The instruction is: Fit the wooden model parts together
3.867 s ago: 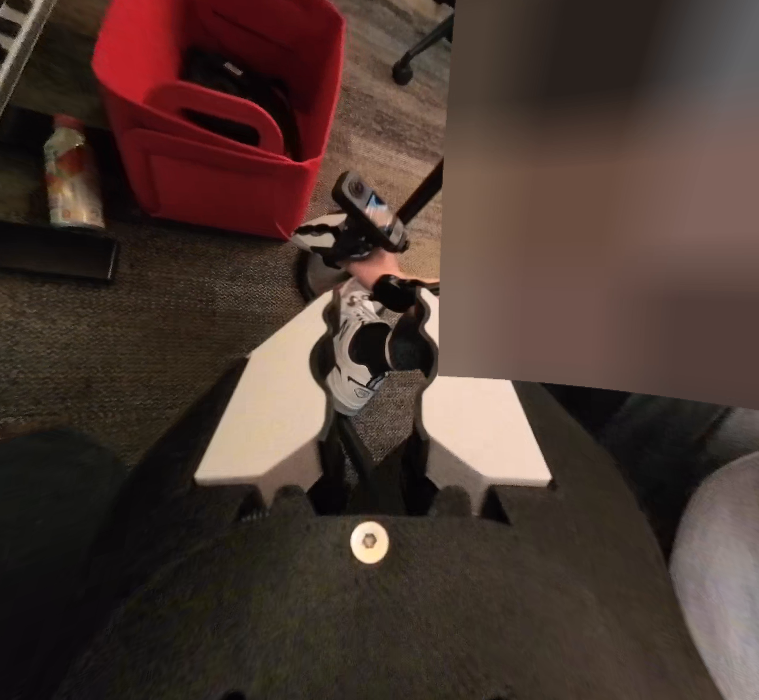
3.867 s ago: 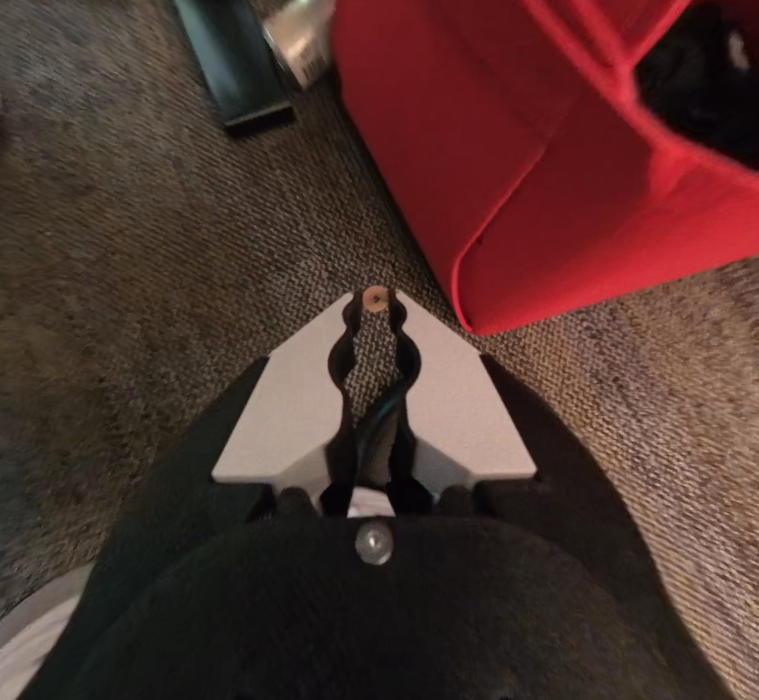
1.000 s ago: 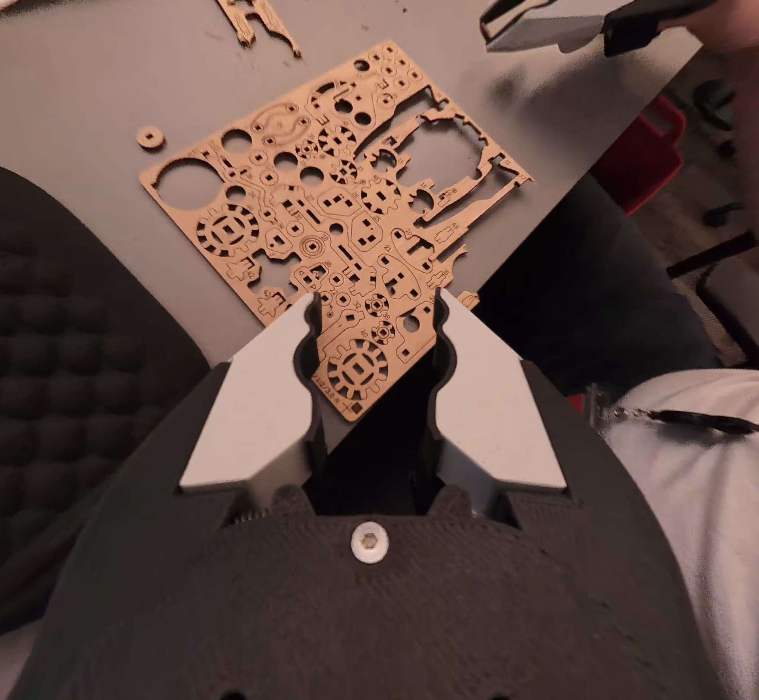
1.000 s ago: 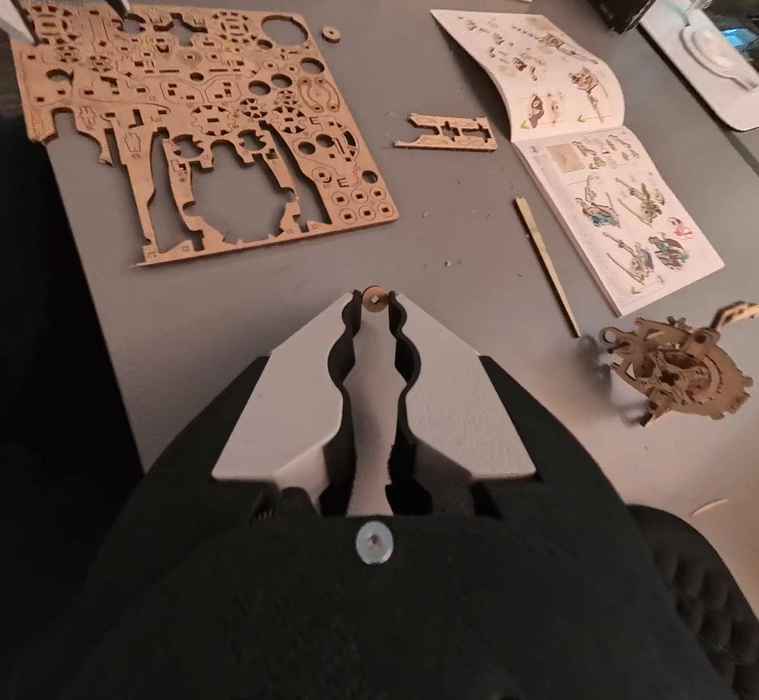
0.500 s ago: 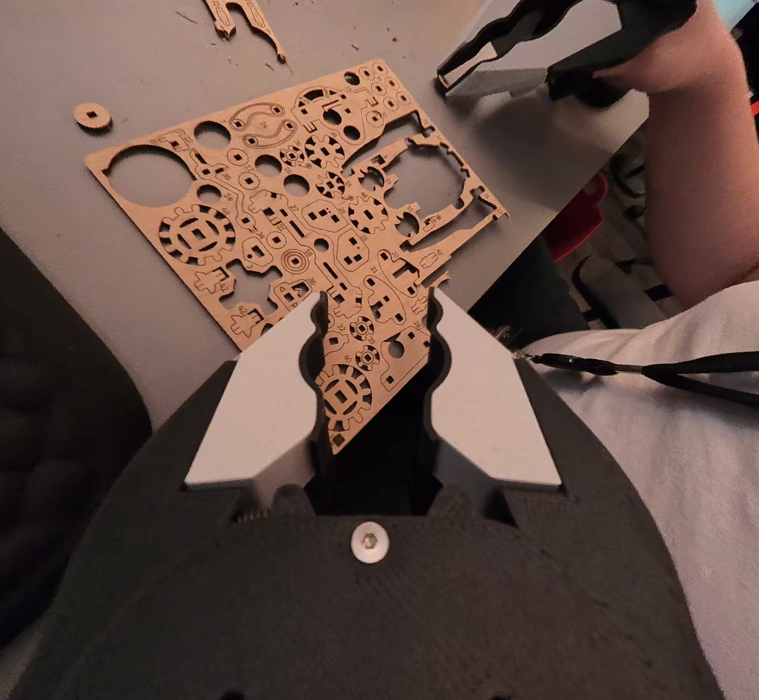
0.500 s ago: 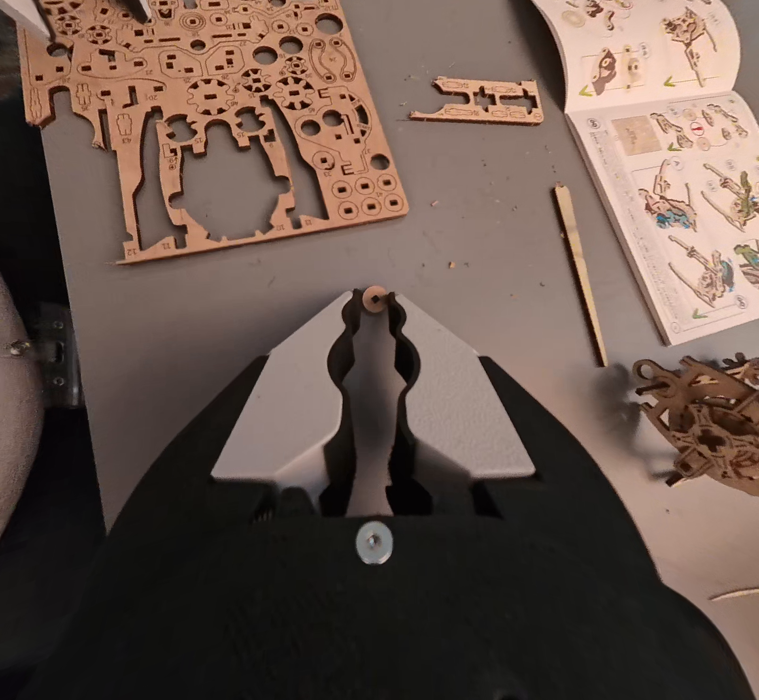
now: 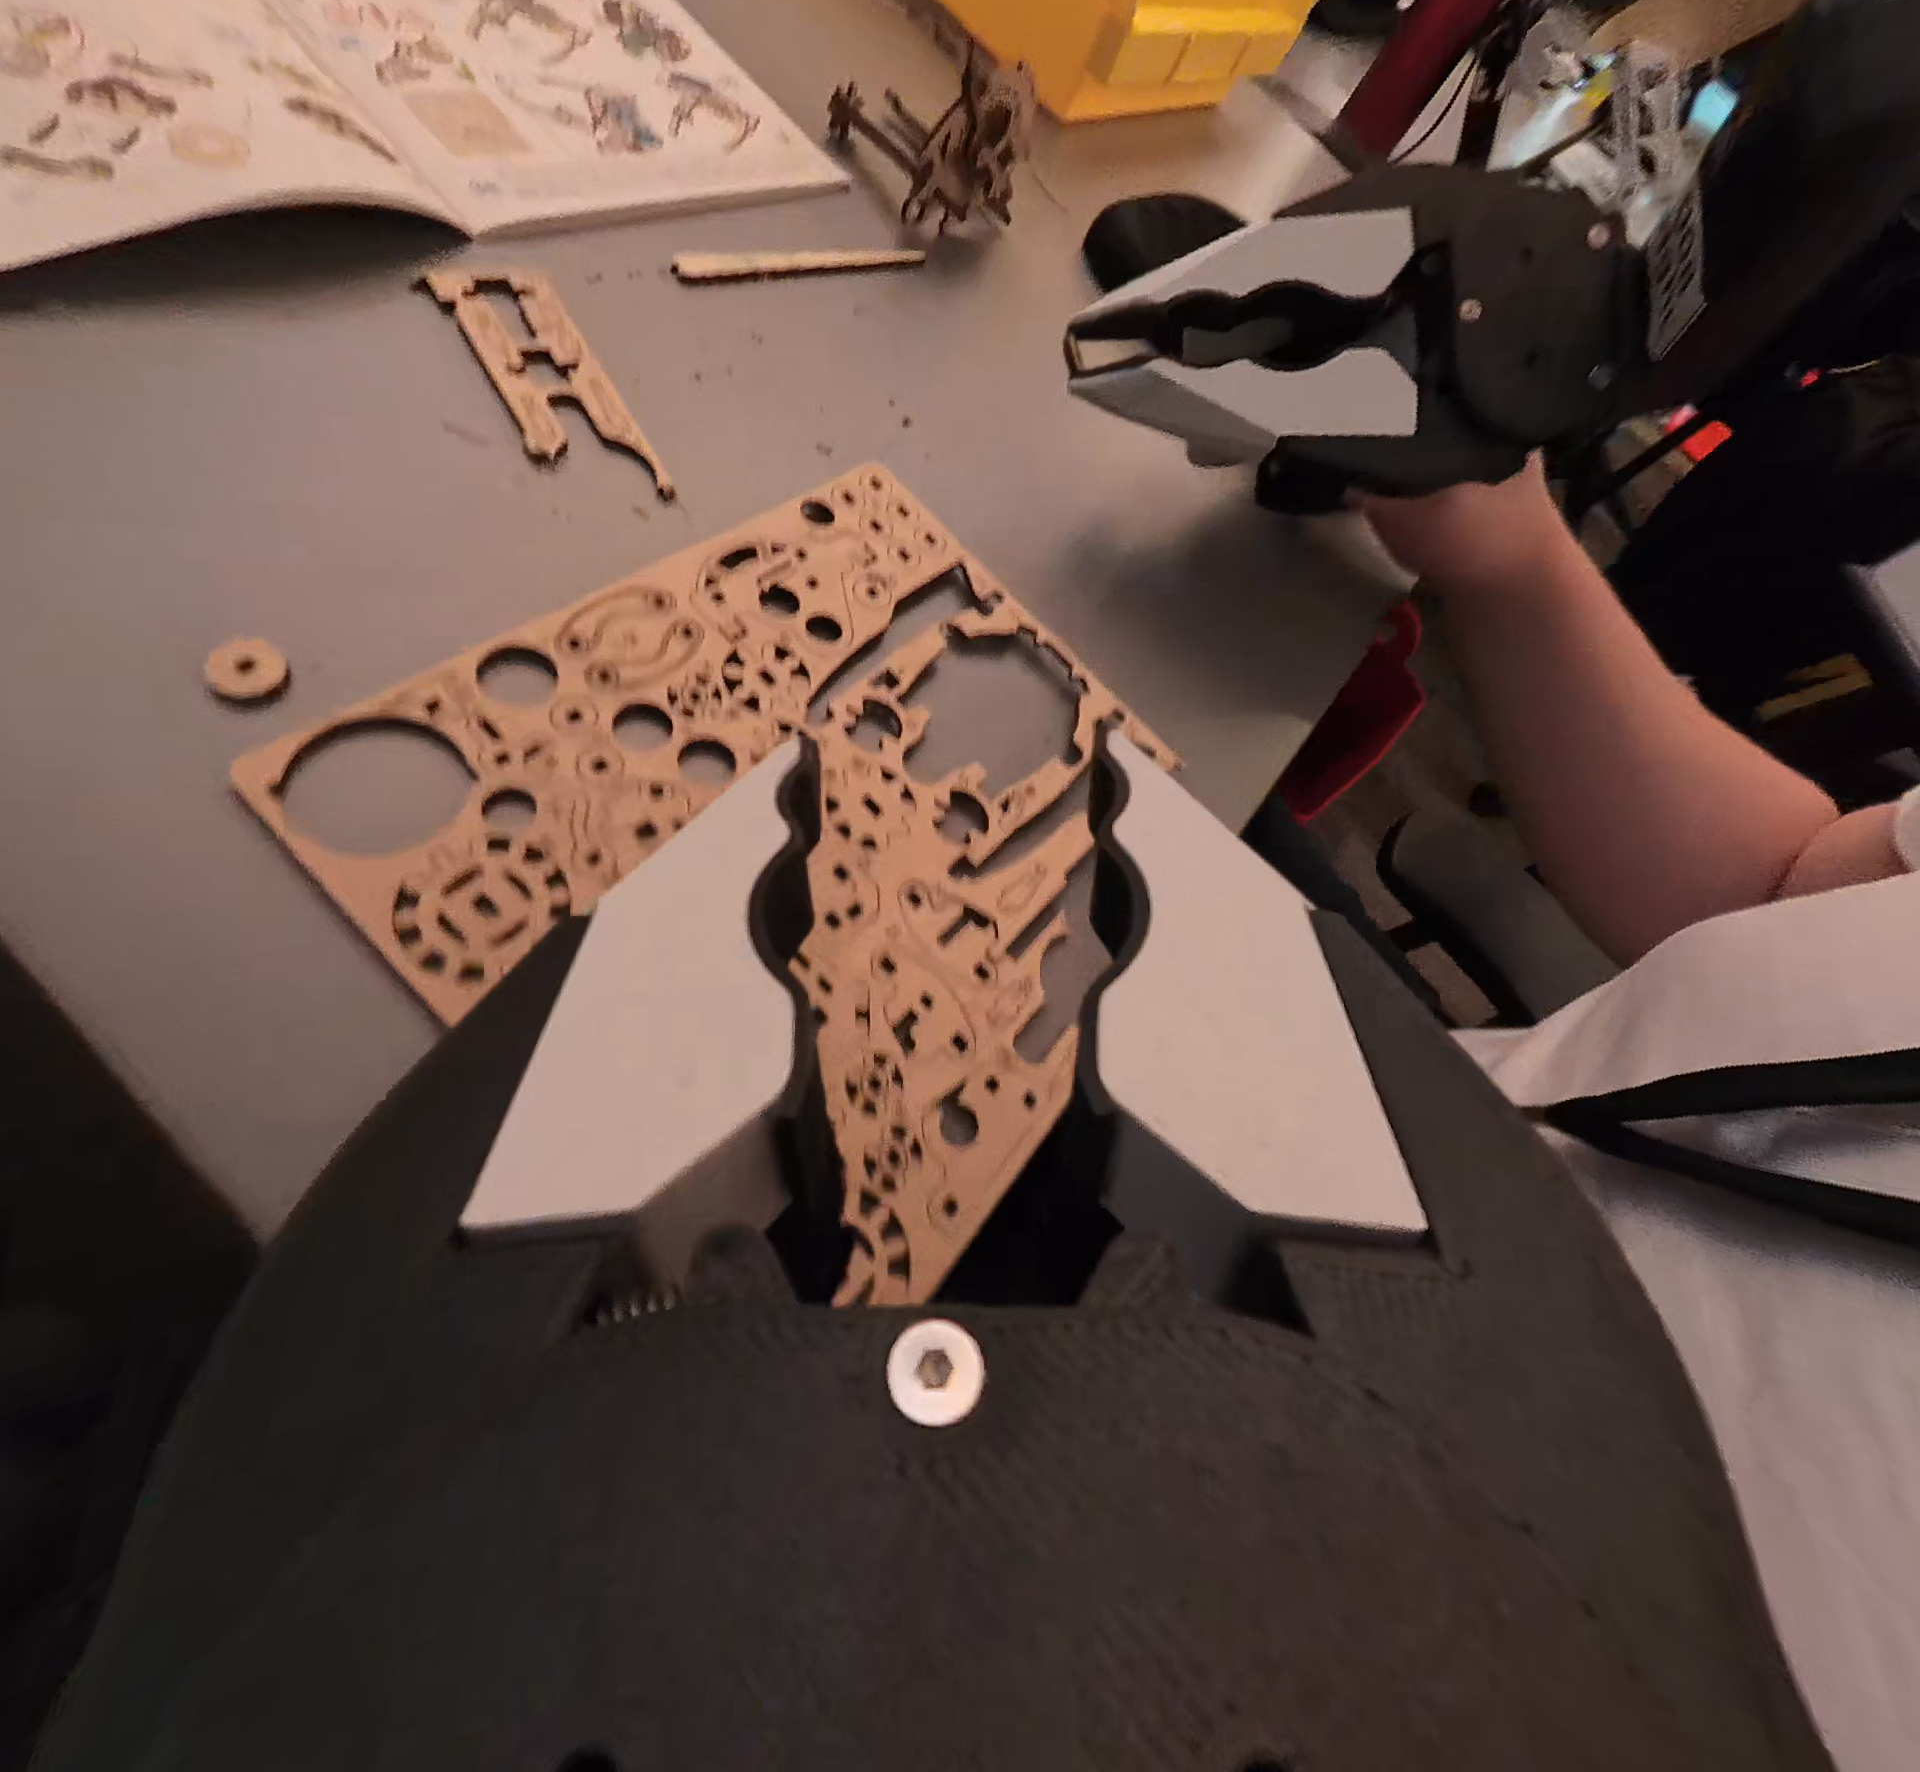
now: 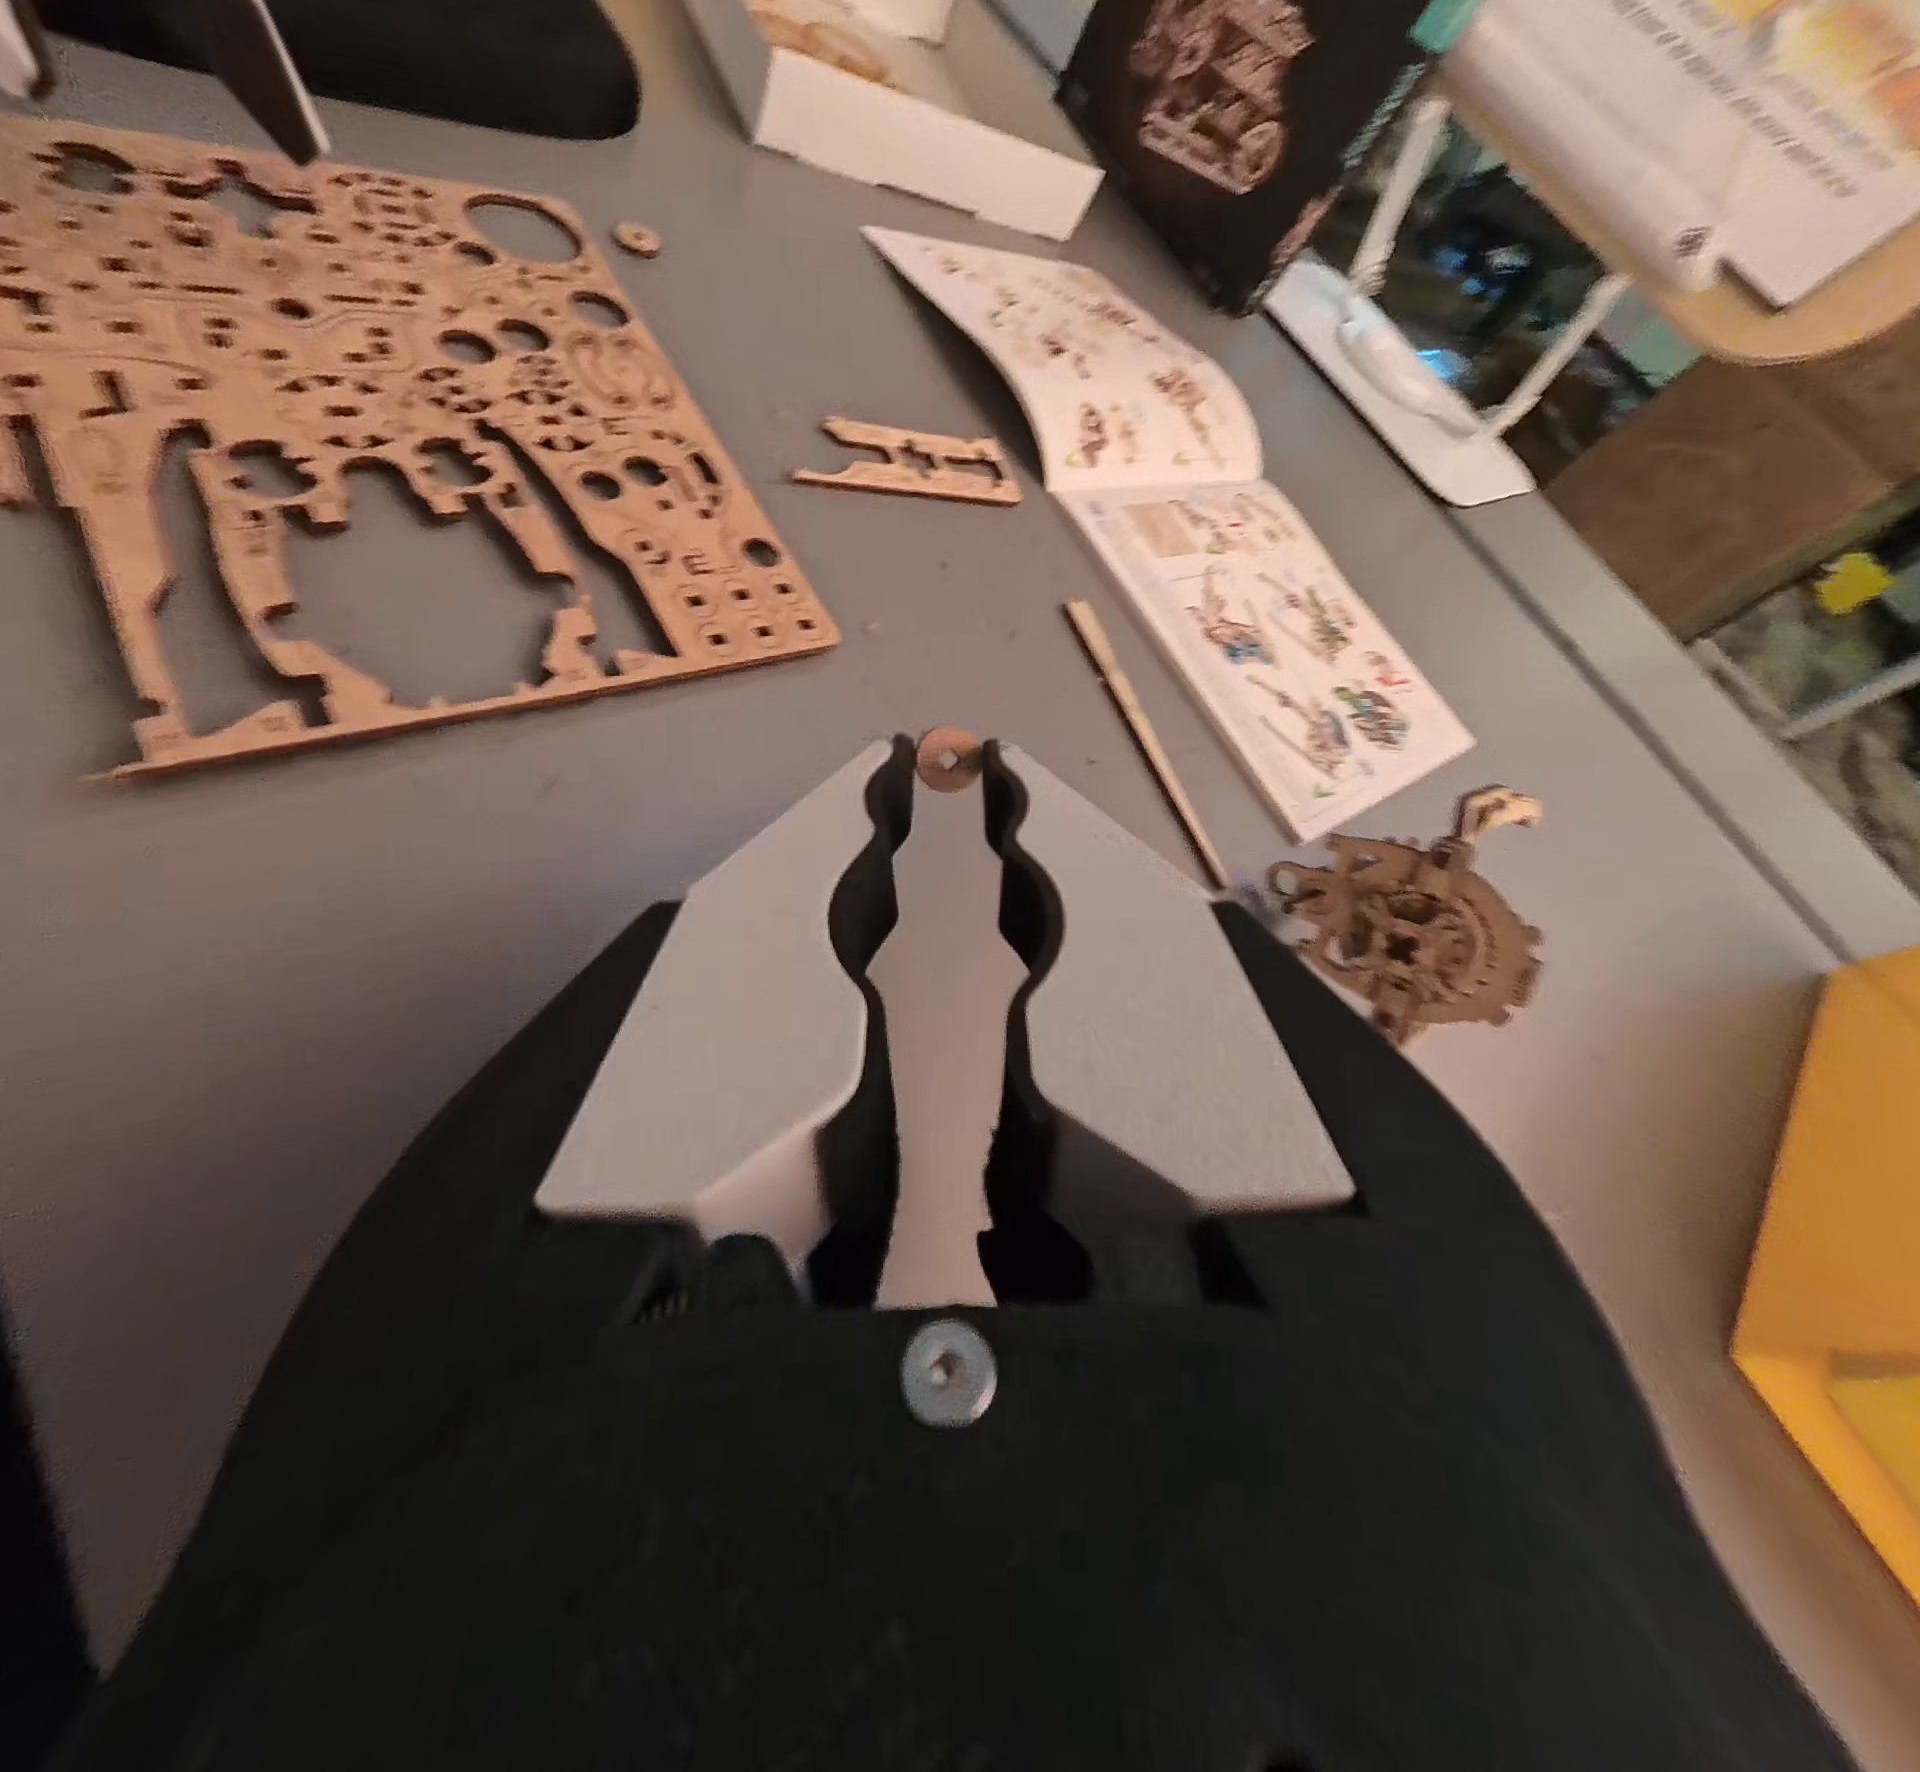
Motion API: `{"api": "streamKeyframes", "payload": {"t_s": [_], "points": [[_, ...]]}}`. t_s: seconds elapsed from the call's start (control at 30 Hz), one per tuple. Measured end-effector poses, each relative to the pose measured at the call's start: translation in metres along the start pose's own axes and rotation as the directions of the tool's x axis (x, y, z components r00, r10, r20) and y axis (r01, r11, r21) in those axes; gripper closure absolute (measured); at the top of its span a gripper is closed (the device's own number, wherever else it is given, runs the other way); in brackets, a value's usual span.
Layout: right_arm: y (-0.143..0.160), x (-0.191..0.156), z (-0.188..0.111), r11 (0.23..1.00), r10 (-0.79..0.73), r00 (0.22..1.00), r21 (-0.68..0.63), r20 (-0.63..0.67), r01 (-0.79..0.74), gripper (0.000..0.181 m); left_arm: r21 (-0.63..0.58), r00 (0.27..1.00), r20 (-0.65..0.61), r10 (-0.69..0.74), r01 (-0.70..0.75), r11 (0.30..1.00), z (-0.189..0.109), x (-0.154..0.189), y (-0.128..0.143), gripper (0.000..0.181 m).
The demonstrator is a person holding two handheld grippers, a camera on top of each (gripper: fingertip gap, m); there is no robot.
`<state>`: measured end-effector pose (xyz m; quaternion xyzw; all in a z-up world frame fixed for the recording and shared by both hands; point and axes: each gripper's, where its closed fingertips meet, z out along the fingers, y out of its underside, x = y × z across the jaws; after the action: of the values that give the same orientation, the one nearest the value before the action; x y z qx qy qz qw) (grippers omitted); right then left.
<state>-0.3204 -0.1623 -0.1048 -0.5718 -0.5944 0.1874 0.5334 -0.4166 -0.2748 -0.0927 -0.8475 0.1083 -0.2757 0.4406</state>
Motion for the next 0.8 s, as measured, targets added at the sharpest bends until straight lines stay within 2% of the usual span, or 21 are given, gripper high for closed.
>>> {"api": "streamKeyframes", "payload": {"t_s": [0.03, 0.2, 0.3, 0.37, 0.47, 0.67, 0.8], "points": [[0.0, 0.007, 0.0, 1.0, 0.0, 0.999, 0.009, -0.037, 0.0, 0.17, 0.01, 1.0, -0.016, 0.0, 0.0, 1.0, 0.005, -0.001, -0.008, 0.132], [-0.008, 0.033, 0.003, 0.996, 0.064, 0.986, 0.068, -0.155, -0.054, 0.17, 0.028, 0.997, -0.083, 0.001, 0.001, 1.0, 0.032, -0.01, -0.046, 0.135], [-0.011, 0.036, 0.007, 0.985, 0.145, 0.979, 0.109, -0.143, -0.13, 0.17, 0.029, 0.992, -0.123, 0.009, -0.006, 1.0, 0.039, -0.009, -0.065, 0.135], [-0.011, 0.042, 0.004, 0.985, 0.138, 0.974, 0.124, -0.183, -0.116, 0.17, 0.046, 0.992, -0.122, 0.018, -0.012, 0.999, 0.038, -0.01, -0.072, 0.136], [-0.011, 0.04, 0.0, 0.991, 0.095, 0.973, 0.115, -0.212, -0.071, 0.17, 0.072, 0.991, -0.132, 0.003, 0.007, 0.997, 0.033, -0.01, -0.07, 0.138], [-0.016, 0.031, -0.006, 0.995, -0.014, 0.965, 0.094, -0.261, 0.04, 0.17, 0.066, 0.992, -0.122, -0.028, 0.037, 0.997, 0.021, -0.016, -0.044, 0.146], [-0.032, 0.018, -0.006, 0.979, -0.111, 0.962, 0.137, -0.249, 0.148, 0.17, 0.034, 0.989, -0.141, -0.036, 0.042, 0.999, 0.023, -0.014, -0.036, 0.147]]}}
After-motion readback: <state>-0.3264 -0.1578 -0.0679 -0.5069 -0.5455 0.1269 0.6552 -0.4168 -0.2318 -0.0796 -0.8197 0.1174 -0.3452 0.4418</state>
